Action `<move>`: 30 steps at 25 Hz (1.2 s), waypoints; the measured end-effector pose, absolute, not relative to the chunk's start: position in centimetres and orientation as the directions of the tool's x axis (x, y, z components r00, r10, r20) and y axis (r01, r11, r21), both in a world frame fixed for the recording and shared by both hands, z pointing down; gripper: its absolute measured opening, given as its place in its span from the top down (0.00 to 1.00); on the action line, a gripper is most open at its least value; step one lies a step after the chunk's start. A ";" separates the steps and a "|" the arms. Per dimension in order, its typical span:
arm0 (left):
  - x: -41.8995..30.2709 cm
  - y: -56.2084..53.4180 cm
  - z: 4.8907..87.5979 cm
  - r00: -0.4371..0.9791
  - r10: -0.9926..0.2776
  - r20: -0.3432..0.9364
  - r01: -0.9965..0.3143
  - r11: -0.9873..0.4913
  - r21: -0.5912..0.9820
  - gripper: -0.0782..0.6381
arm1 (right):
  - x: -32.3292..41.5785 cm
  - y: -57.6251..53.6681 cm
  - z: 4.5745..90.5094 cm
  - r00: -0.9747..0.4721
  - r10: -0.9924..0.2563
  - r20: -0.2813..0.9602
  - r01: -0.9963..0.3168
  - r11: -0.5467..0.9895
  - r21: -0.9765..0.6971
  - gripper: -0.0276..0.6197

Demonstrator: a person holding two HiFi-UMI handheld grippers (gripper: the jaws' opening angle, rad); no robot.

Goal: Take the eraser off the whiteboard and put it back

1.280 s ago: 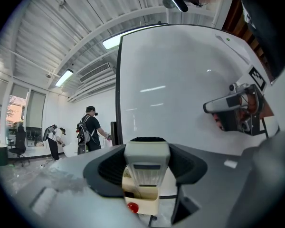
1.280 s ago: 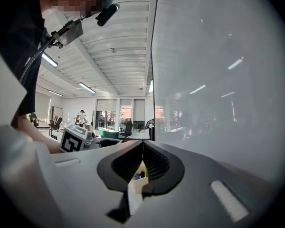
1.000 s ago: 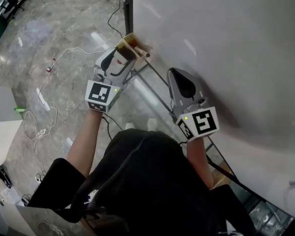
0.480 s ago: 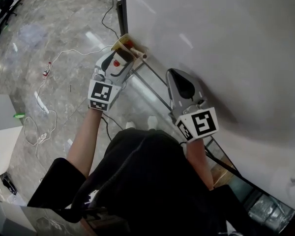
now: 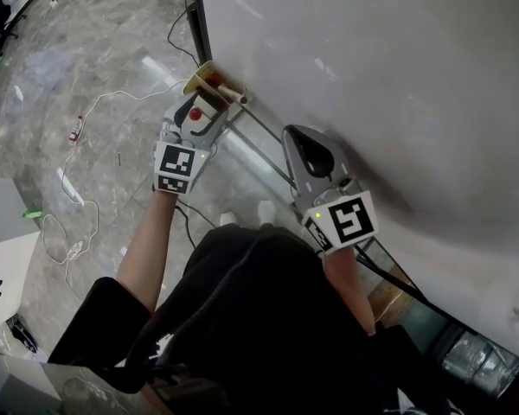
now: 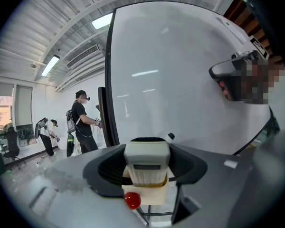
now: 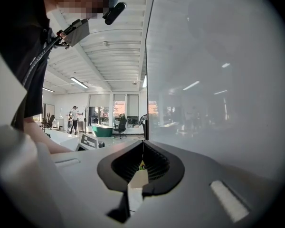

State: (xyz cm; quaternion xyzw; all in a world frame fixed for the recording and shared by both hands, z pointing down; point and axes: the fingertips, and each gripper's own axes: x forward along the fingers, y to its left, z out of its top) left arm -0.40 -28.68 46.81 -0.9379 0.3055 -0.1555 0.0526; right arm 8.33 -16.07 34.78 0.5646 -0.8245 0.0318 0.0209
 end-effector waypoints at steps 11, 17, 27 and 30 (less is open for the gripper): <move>0.3 -29.0 48.1 0.763 -0.581 0.284 -0.545 -0.814 -0.202 0.50 | 9.0 -15.9 35.0 -0.339 -0.938 0.073 -0.941 0.337 -0.030 0.94; 0.3 -29.0 48.7 0.755 -0.584 0.297 -0.545 -0.812 -0.211 0.50 | 9.2 -15.6 35.2 -0.332 -0.940 0.077 -0.943 0.331 -0.026 0.94; 0.3 -28.4 48.2 0.752 -0.595 0.282 -0.562 -0.803 -0.198 0.45 | 9.5 -14.7 35.0 -0.334 -0.940 0.071 -0.942 0.333 -0.026 0.94; 0.1 -27.9 47.6 0.749 -0.605 0.271 -0.570 -0.796 -0.202 0.44 | 9.4 -14.4 34.8 -0.343 -0.937 0.064 -0.939 0.342 -0.026 0.94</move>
